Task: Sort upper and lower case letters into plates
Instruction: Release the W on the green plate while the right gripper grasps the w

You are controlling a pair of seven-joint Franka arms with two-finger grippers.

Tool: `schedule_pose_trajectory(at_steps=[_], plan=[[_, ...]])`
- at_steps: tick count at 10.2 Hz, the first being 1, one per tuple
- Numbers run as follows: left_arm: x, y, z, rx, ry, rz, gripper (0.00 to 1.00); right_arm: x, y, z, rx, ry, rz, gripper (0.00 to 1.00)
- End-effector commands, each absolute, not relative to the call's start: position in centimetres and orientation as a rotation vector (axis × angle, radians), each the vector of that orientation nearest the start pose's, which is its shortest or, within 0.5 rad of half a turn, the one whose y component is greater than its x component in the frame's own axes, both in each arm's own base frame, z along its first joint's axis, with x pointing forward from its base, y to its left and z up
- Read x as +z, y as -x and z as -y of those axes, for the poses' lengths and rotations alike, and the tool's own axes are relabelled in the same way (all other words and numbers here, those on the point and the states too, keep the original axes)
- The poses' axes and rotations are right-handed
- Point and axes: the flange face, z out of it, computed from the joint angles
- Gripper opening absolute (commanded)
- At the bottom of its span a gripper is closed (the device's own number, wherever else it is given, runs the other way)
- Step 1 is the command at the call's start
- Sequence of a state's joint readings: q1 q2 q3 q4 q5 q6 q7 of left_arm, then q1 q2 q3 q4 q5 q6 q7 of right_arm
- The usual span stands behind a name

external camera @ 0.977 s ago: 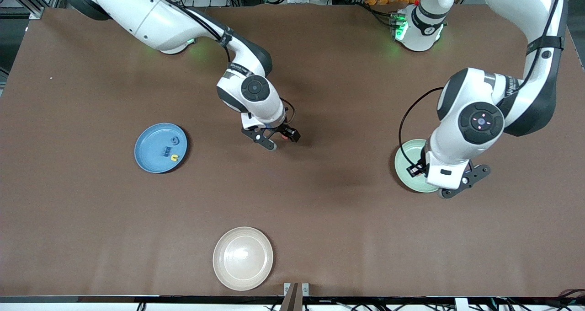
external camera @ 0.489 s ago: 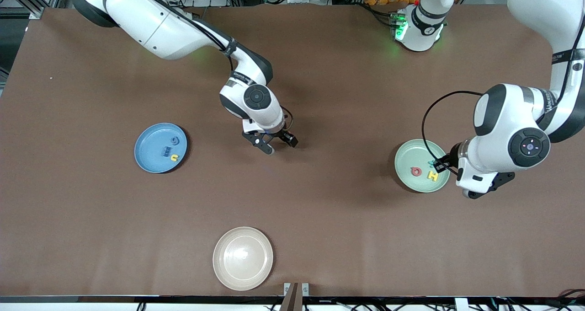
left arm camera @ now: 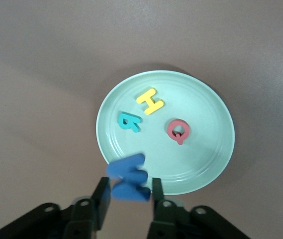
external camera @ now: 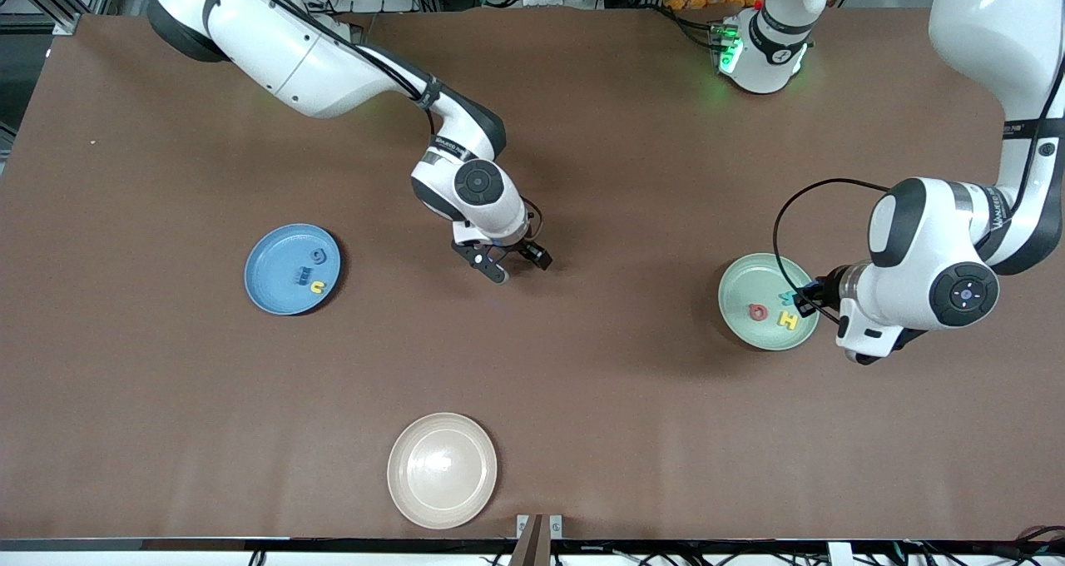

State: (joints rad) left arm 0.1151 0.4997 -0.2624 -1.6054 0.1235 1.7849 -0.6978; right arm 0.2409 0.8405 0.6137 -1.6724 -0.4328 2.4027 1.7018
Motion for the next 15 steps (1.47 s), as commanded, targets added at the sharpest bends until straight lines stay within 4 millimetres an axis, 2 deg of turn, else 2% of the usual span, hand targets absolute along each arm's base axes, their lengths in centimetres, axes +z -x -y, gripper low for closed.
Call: schedule_pose_trajectory(at_steps=[1,6,8,12,15], plan=[[34.4,-64.3,7.3,0.409,2.935,0.763,1.00,18.3,-49.2,-48.4,0.177,2.833,-1.077,0.99],[42.6,-63.3,9.1,0.263,2.961,0.715,1.00,17.6,-48.7,-48.0,0.200,2.819,-1.164,0.99],[45.2,-62.8,9.1,0.212,2.965,0.714,1.00,17.4,-48.4,-48.1,0.205,2.825,-1.163,0.98],[49.3,-62.0,8.8,0.115,2.975,0.729,1.00,16.9,-47.5,-48.7,0.217,2.830,-1.180,0.94],[53.2,-60.8,8.1,0.026,3.004,0.631,1.00,16.8,-47.3,-48.7,0.221,2.839,-1.192,0.87]])
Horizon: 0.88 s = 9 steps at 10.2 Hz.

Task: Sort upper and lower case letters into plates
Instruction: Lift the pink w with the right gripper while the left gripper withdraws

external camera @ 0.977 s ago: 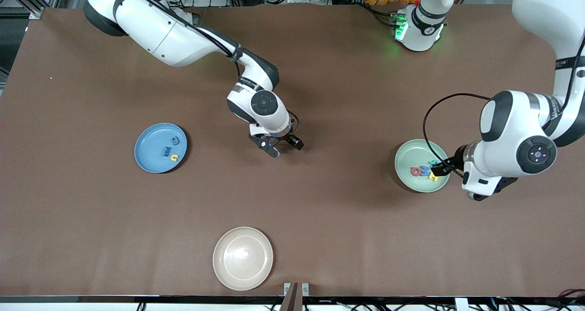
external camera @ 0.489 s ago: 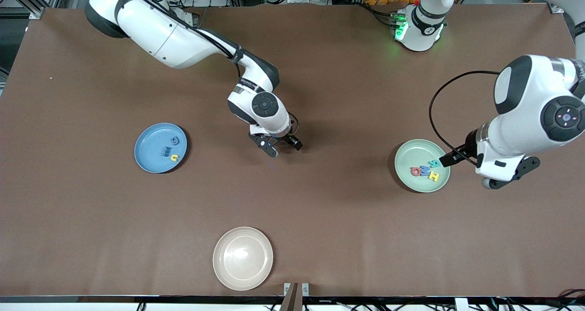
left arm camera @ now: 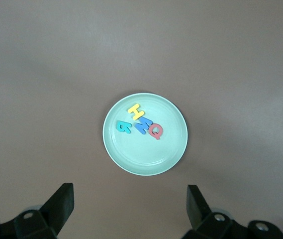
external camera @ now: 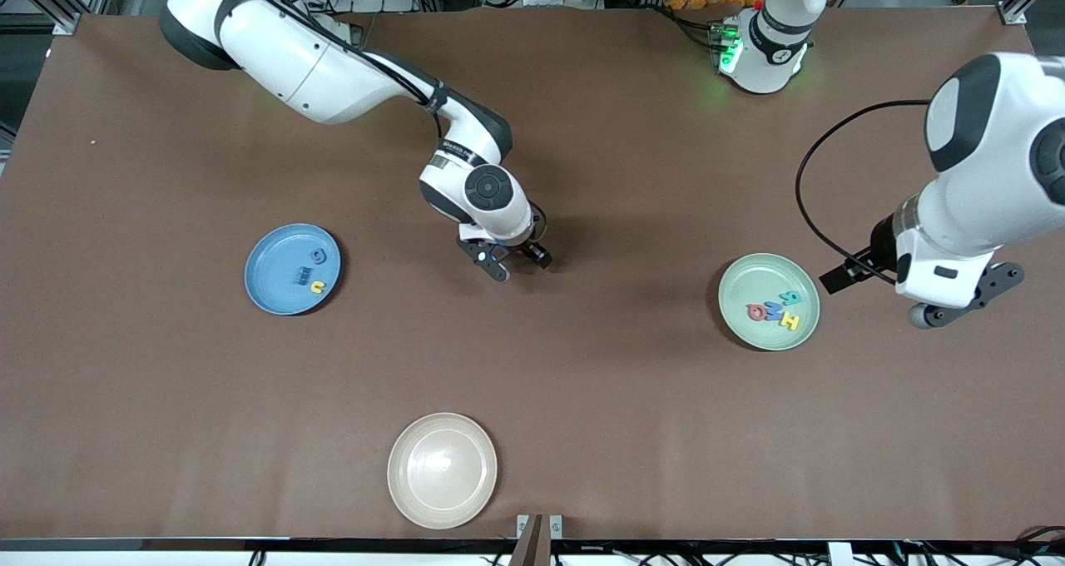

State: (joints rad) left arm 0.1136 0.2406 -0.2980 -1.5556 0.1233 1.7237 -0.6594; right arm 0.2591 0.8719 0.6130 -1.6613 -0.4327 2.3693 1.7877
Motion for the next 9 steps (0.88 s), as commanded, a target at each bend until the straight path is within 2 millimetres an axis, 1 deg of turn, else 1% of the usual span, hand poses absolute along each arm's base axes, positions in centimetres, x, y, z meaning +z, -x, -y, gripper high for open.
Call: schedule_pose_trajectory(at_steps=[1,2,3,4,5,7,8,9], plan=[[54.1,-60.6,7.5,0.006,3.017,0.572,1.00,16.6,-47.1,-48.6,0.226,2.841,-1.195,0.85],[55.4,-60.3,6.0,-0.020,3.034,0.508,1.00,16.7,-47.1,-48.6,0.224,2.841,-1.197,0.81],[56.2,-60.0,5.5,-0.034,3.048,0.419,1.00,16.7,-47.2,-48.5,0.224,2.847,-1.200,0.80],[57.0,-59.5,4.6,-0.024,3.046,0.379,1.00,16.7,-47.2,-48.5,0.224,2.848,-1.200,0.80],[57.9,-58.7,3.5,-0.009,3.039,0.379,1.00,16.7,-47.3,-48.4,0.224,2.847,-1.205,0.80],[59.9,-57.3,3.4,-0.031,3.041,0.332,1.00,16.7,-47.5,-47.5,0.231,2.888,-1.229,0.80],[61.0,-56.7,3.4,-0.051,3.041,0.300,1.00,16.8,-47.5,-47.4,0.234,2.897,-1.233,0.81],[61.7,-56.2,2.5,-0.043,3.043,0.212,1.00,16.7,-47.5,-47.4,0.236,2.902,-1.237,0.81]])
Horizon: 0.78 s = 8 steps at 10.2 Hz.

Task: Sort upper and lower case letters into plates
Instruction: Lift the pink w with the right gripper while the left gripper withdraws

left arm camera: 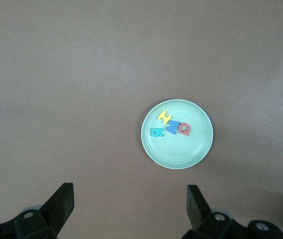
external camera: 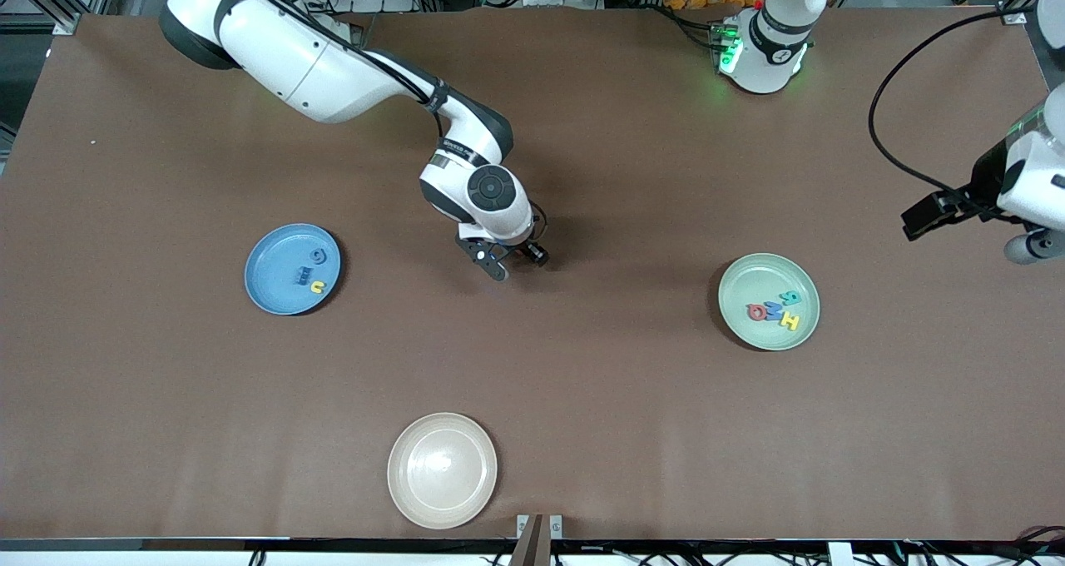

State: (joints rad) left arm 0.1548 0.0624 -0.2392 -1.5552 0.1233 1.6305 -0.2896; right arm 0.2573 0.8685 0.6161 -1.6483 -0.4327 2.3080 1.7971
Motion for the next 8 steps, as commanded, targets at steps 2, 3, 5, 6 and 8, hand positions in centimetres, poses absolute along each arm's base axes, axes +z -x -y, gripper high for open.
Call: schedule_pose_trajectory(at_steps=[2,3,5,6,8], plan=[[63.1,-55.1,0.7,-0.035,3.122,0.206,1.00,16.6,-47.4,-47.4,0.239,2.905,-1.235,0.81],[63.2,-54.8,0.4,-0.024,3.130,0.214,1.00,16.6,-47.4,-47.4,0.238,2.904,-1.235,0.81],[63.6,-54.3,0.5,-0.031,3.129,0.212,1.00,16.6,-47.5,-47.4,0.235,2.903,-1.230,0.70],[63.9,-54.1,0.5,-0.041,3.129,0.212,1.00,16.6,-47.5,-47.4,0.234,2.899,-1.230,0.69],[63.8,-53.7,1.4,-0.038,3.131,0.193,1.00,16.6,-47.5,-47.4,0.229,2.900,-1.224,0.66]])
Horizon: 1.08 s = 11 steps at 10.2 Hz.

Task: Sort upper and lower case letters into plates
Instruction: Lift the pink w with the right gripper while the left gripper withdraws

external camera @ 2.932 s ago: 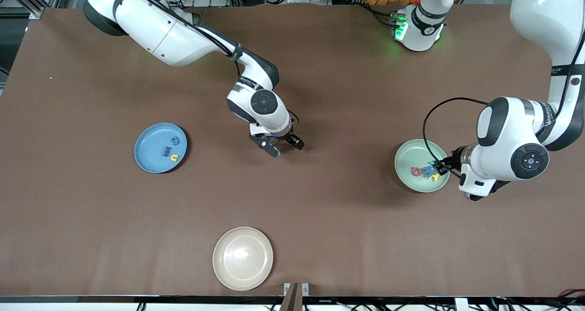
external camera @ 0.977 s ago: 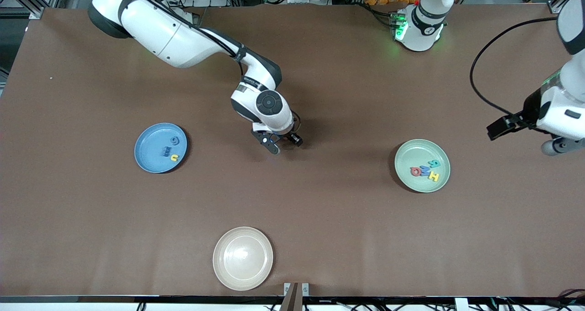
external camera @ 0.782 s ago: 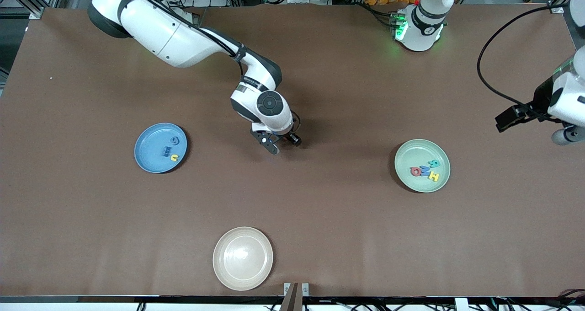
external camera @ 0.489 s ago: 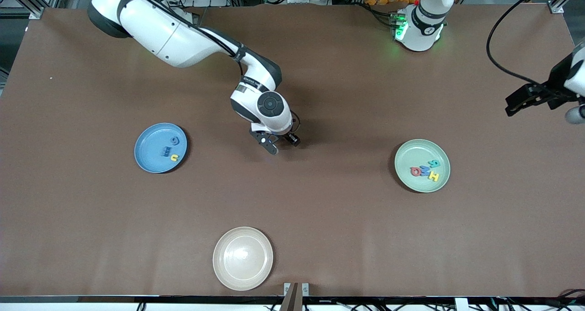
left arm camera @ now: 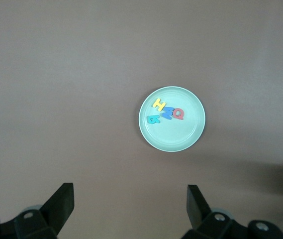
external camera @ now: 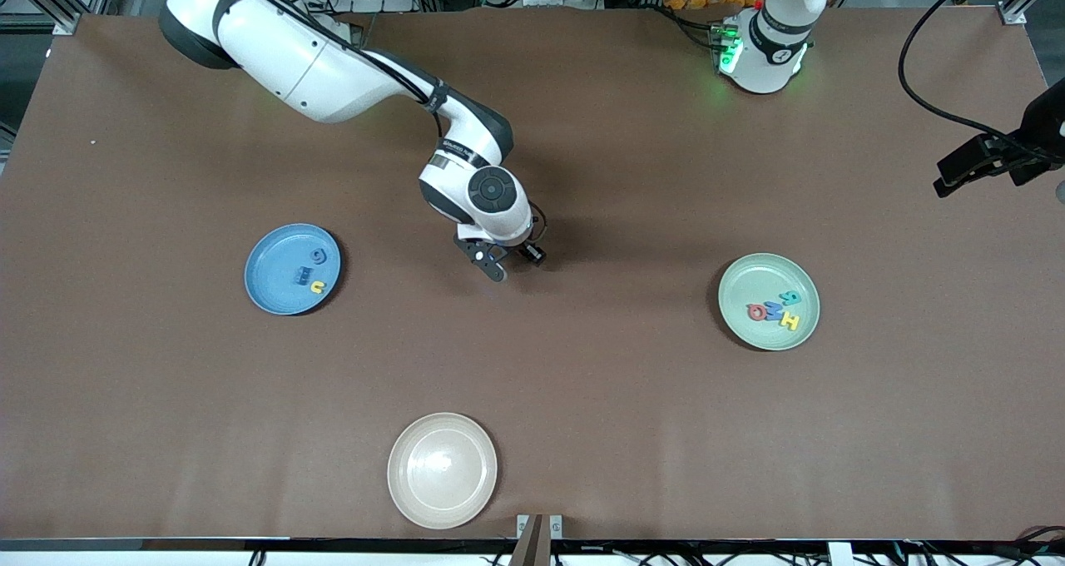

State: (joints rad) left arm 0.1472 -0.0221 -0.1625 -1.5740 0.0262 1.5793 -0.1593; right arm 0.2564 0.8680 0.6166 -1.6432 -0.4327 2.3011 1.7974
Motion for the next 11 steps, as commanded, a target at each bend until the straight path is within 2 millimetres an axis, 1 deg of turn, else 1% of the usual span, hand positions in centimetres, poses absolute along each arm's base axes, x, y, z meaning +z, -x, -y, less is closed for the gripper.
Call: schedule_pose_trajectory(at_steps=[1,2,3,4,5,6,10,11], plan=[[63.7,-53.7,2.3,-0.036,3.133,0.166,1.00,16.5,-47.5,-47.4,0.227,2.902,-1.224,0.66],[63.5,-53.8,2.6,-0.029,3.133,0.154,1.00,16.6,-47.7,-47.3,0.225,2.893,-1.226,0.65],[63.2,-54.0,4.0,-0.026,3.136,0.116,1.00,16.6,-47.7,-47.3,0.223,2.887,-1.224,0.63],[63.2,-54.0,4.5,-0.029,3.137,0.101,1.00,16.2,-47.1,-47.2,0.229,2.899,-1.216,0.57],[63.1,-54.0,5.5,-0.029,3.137,0.080,1.00,16.2,-47.2,-47.3,0.226,2.891,-1.214,0.52],[63.3,-53.9,5.5,-0.034,3.138,0.082,1.00,16.2,-47.1,-47.3,0.227,2.892,-1.213,0.47],[63.8,-53.4,5.5,-0.036,3.138,0.094,1.00,16.2,-47.2,-47.3,0.225,2.891,-1.211,0.46],[63.5,-53.6,5.8,-0.025,3.145,0.106,1.00,16.2,-47.2,-47.4,0.224,2.886,-1.209,0.46]])
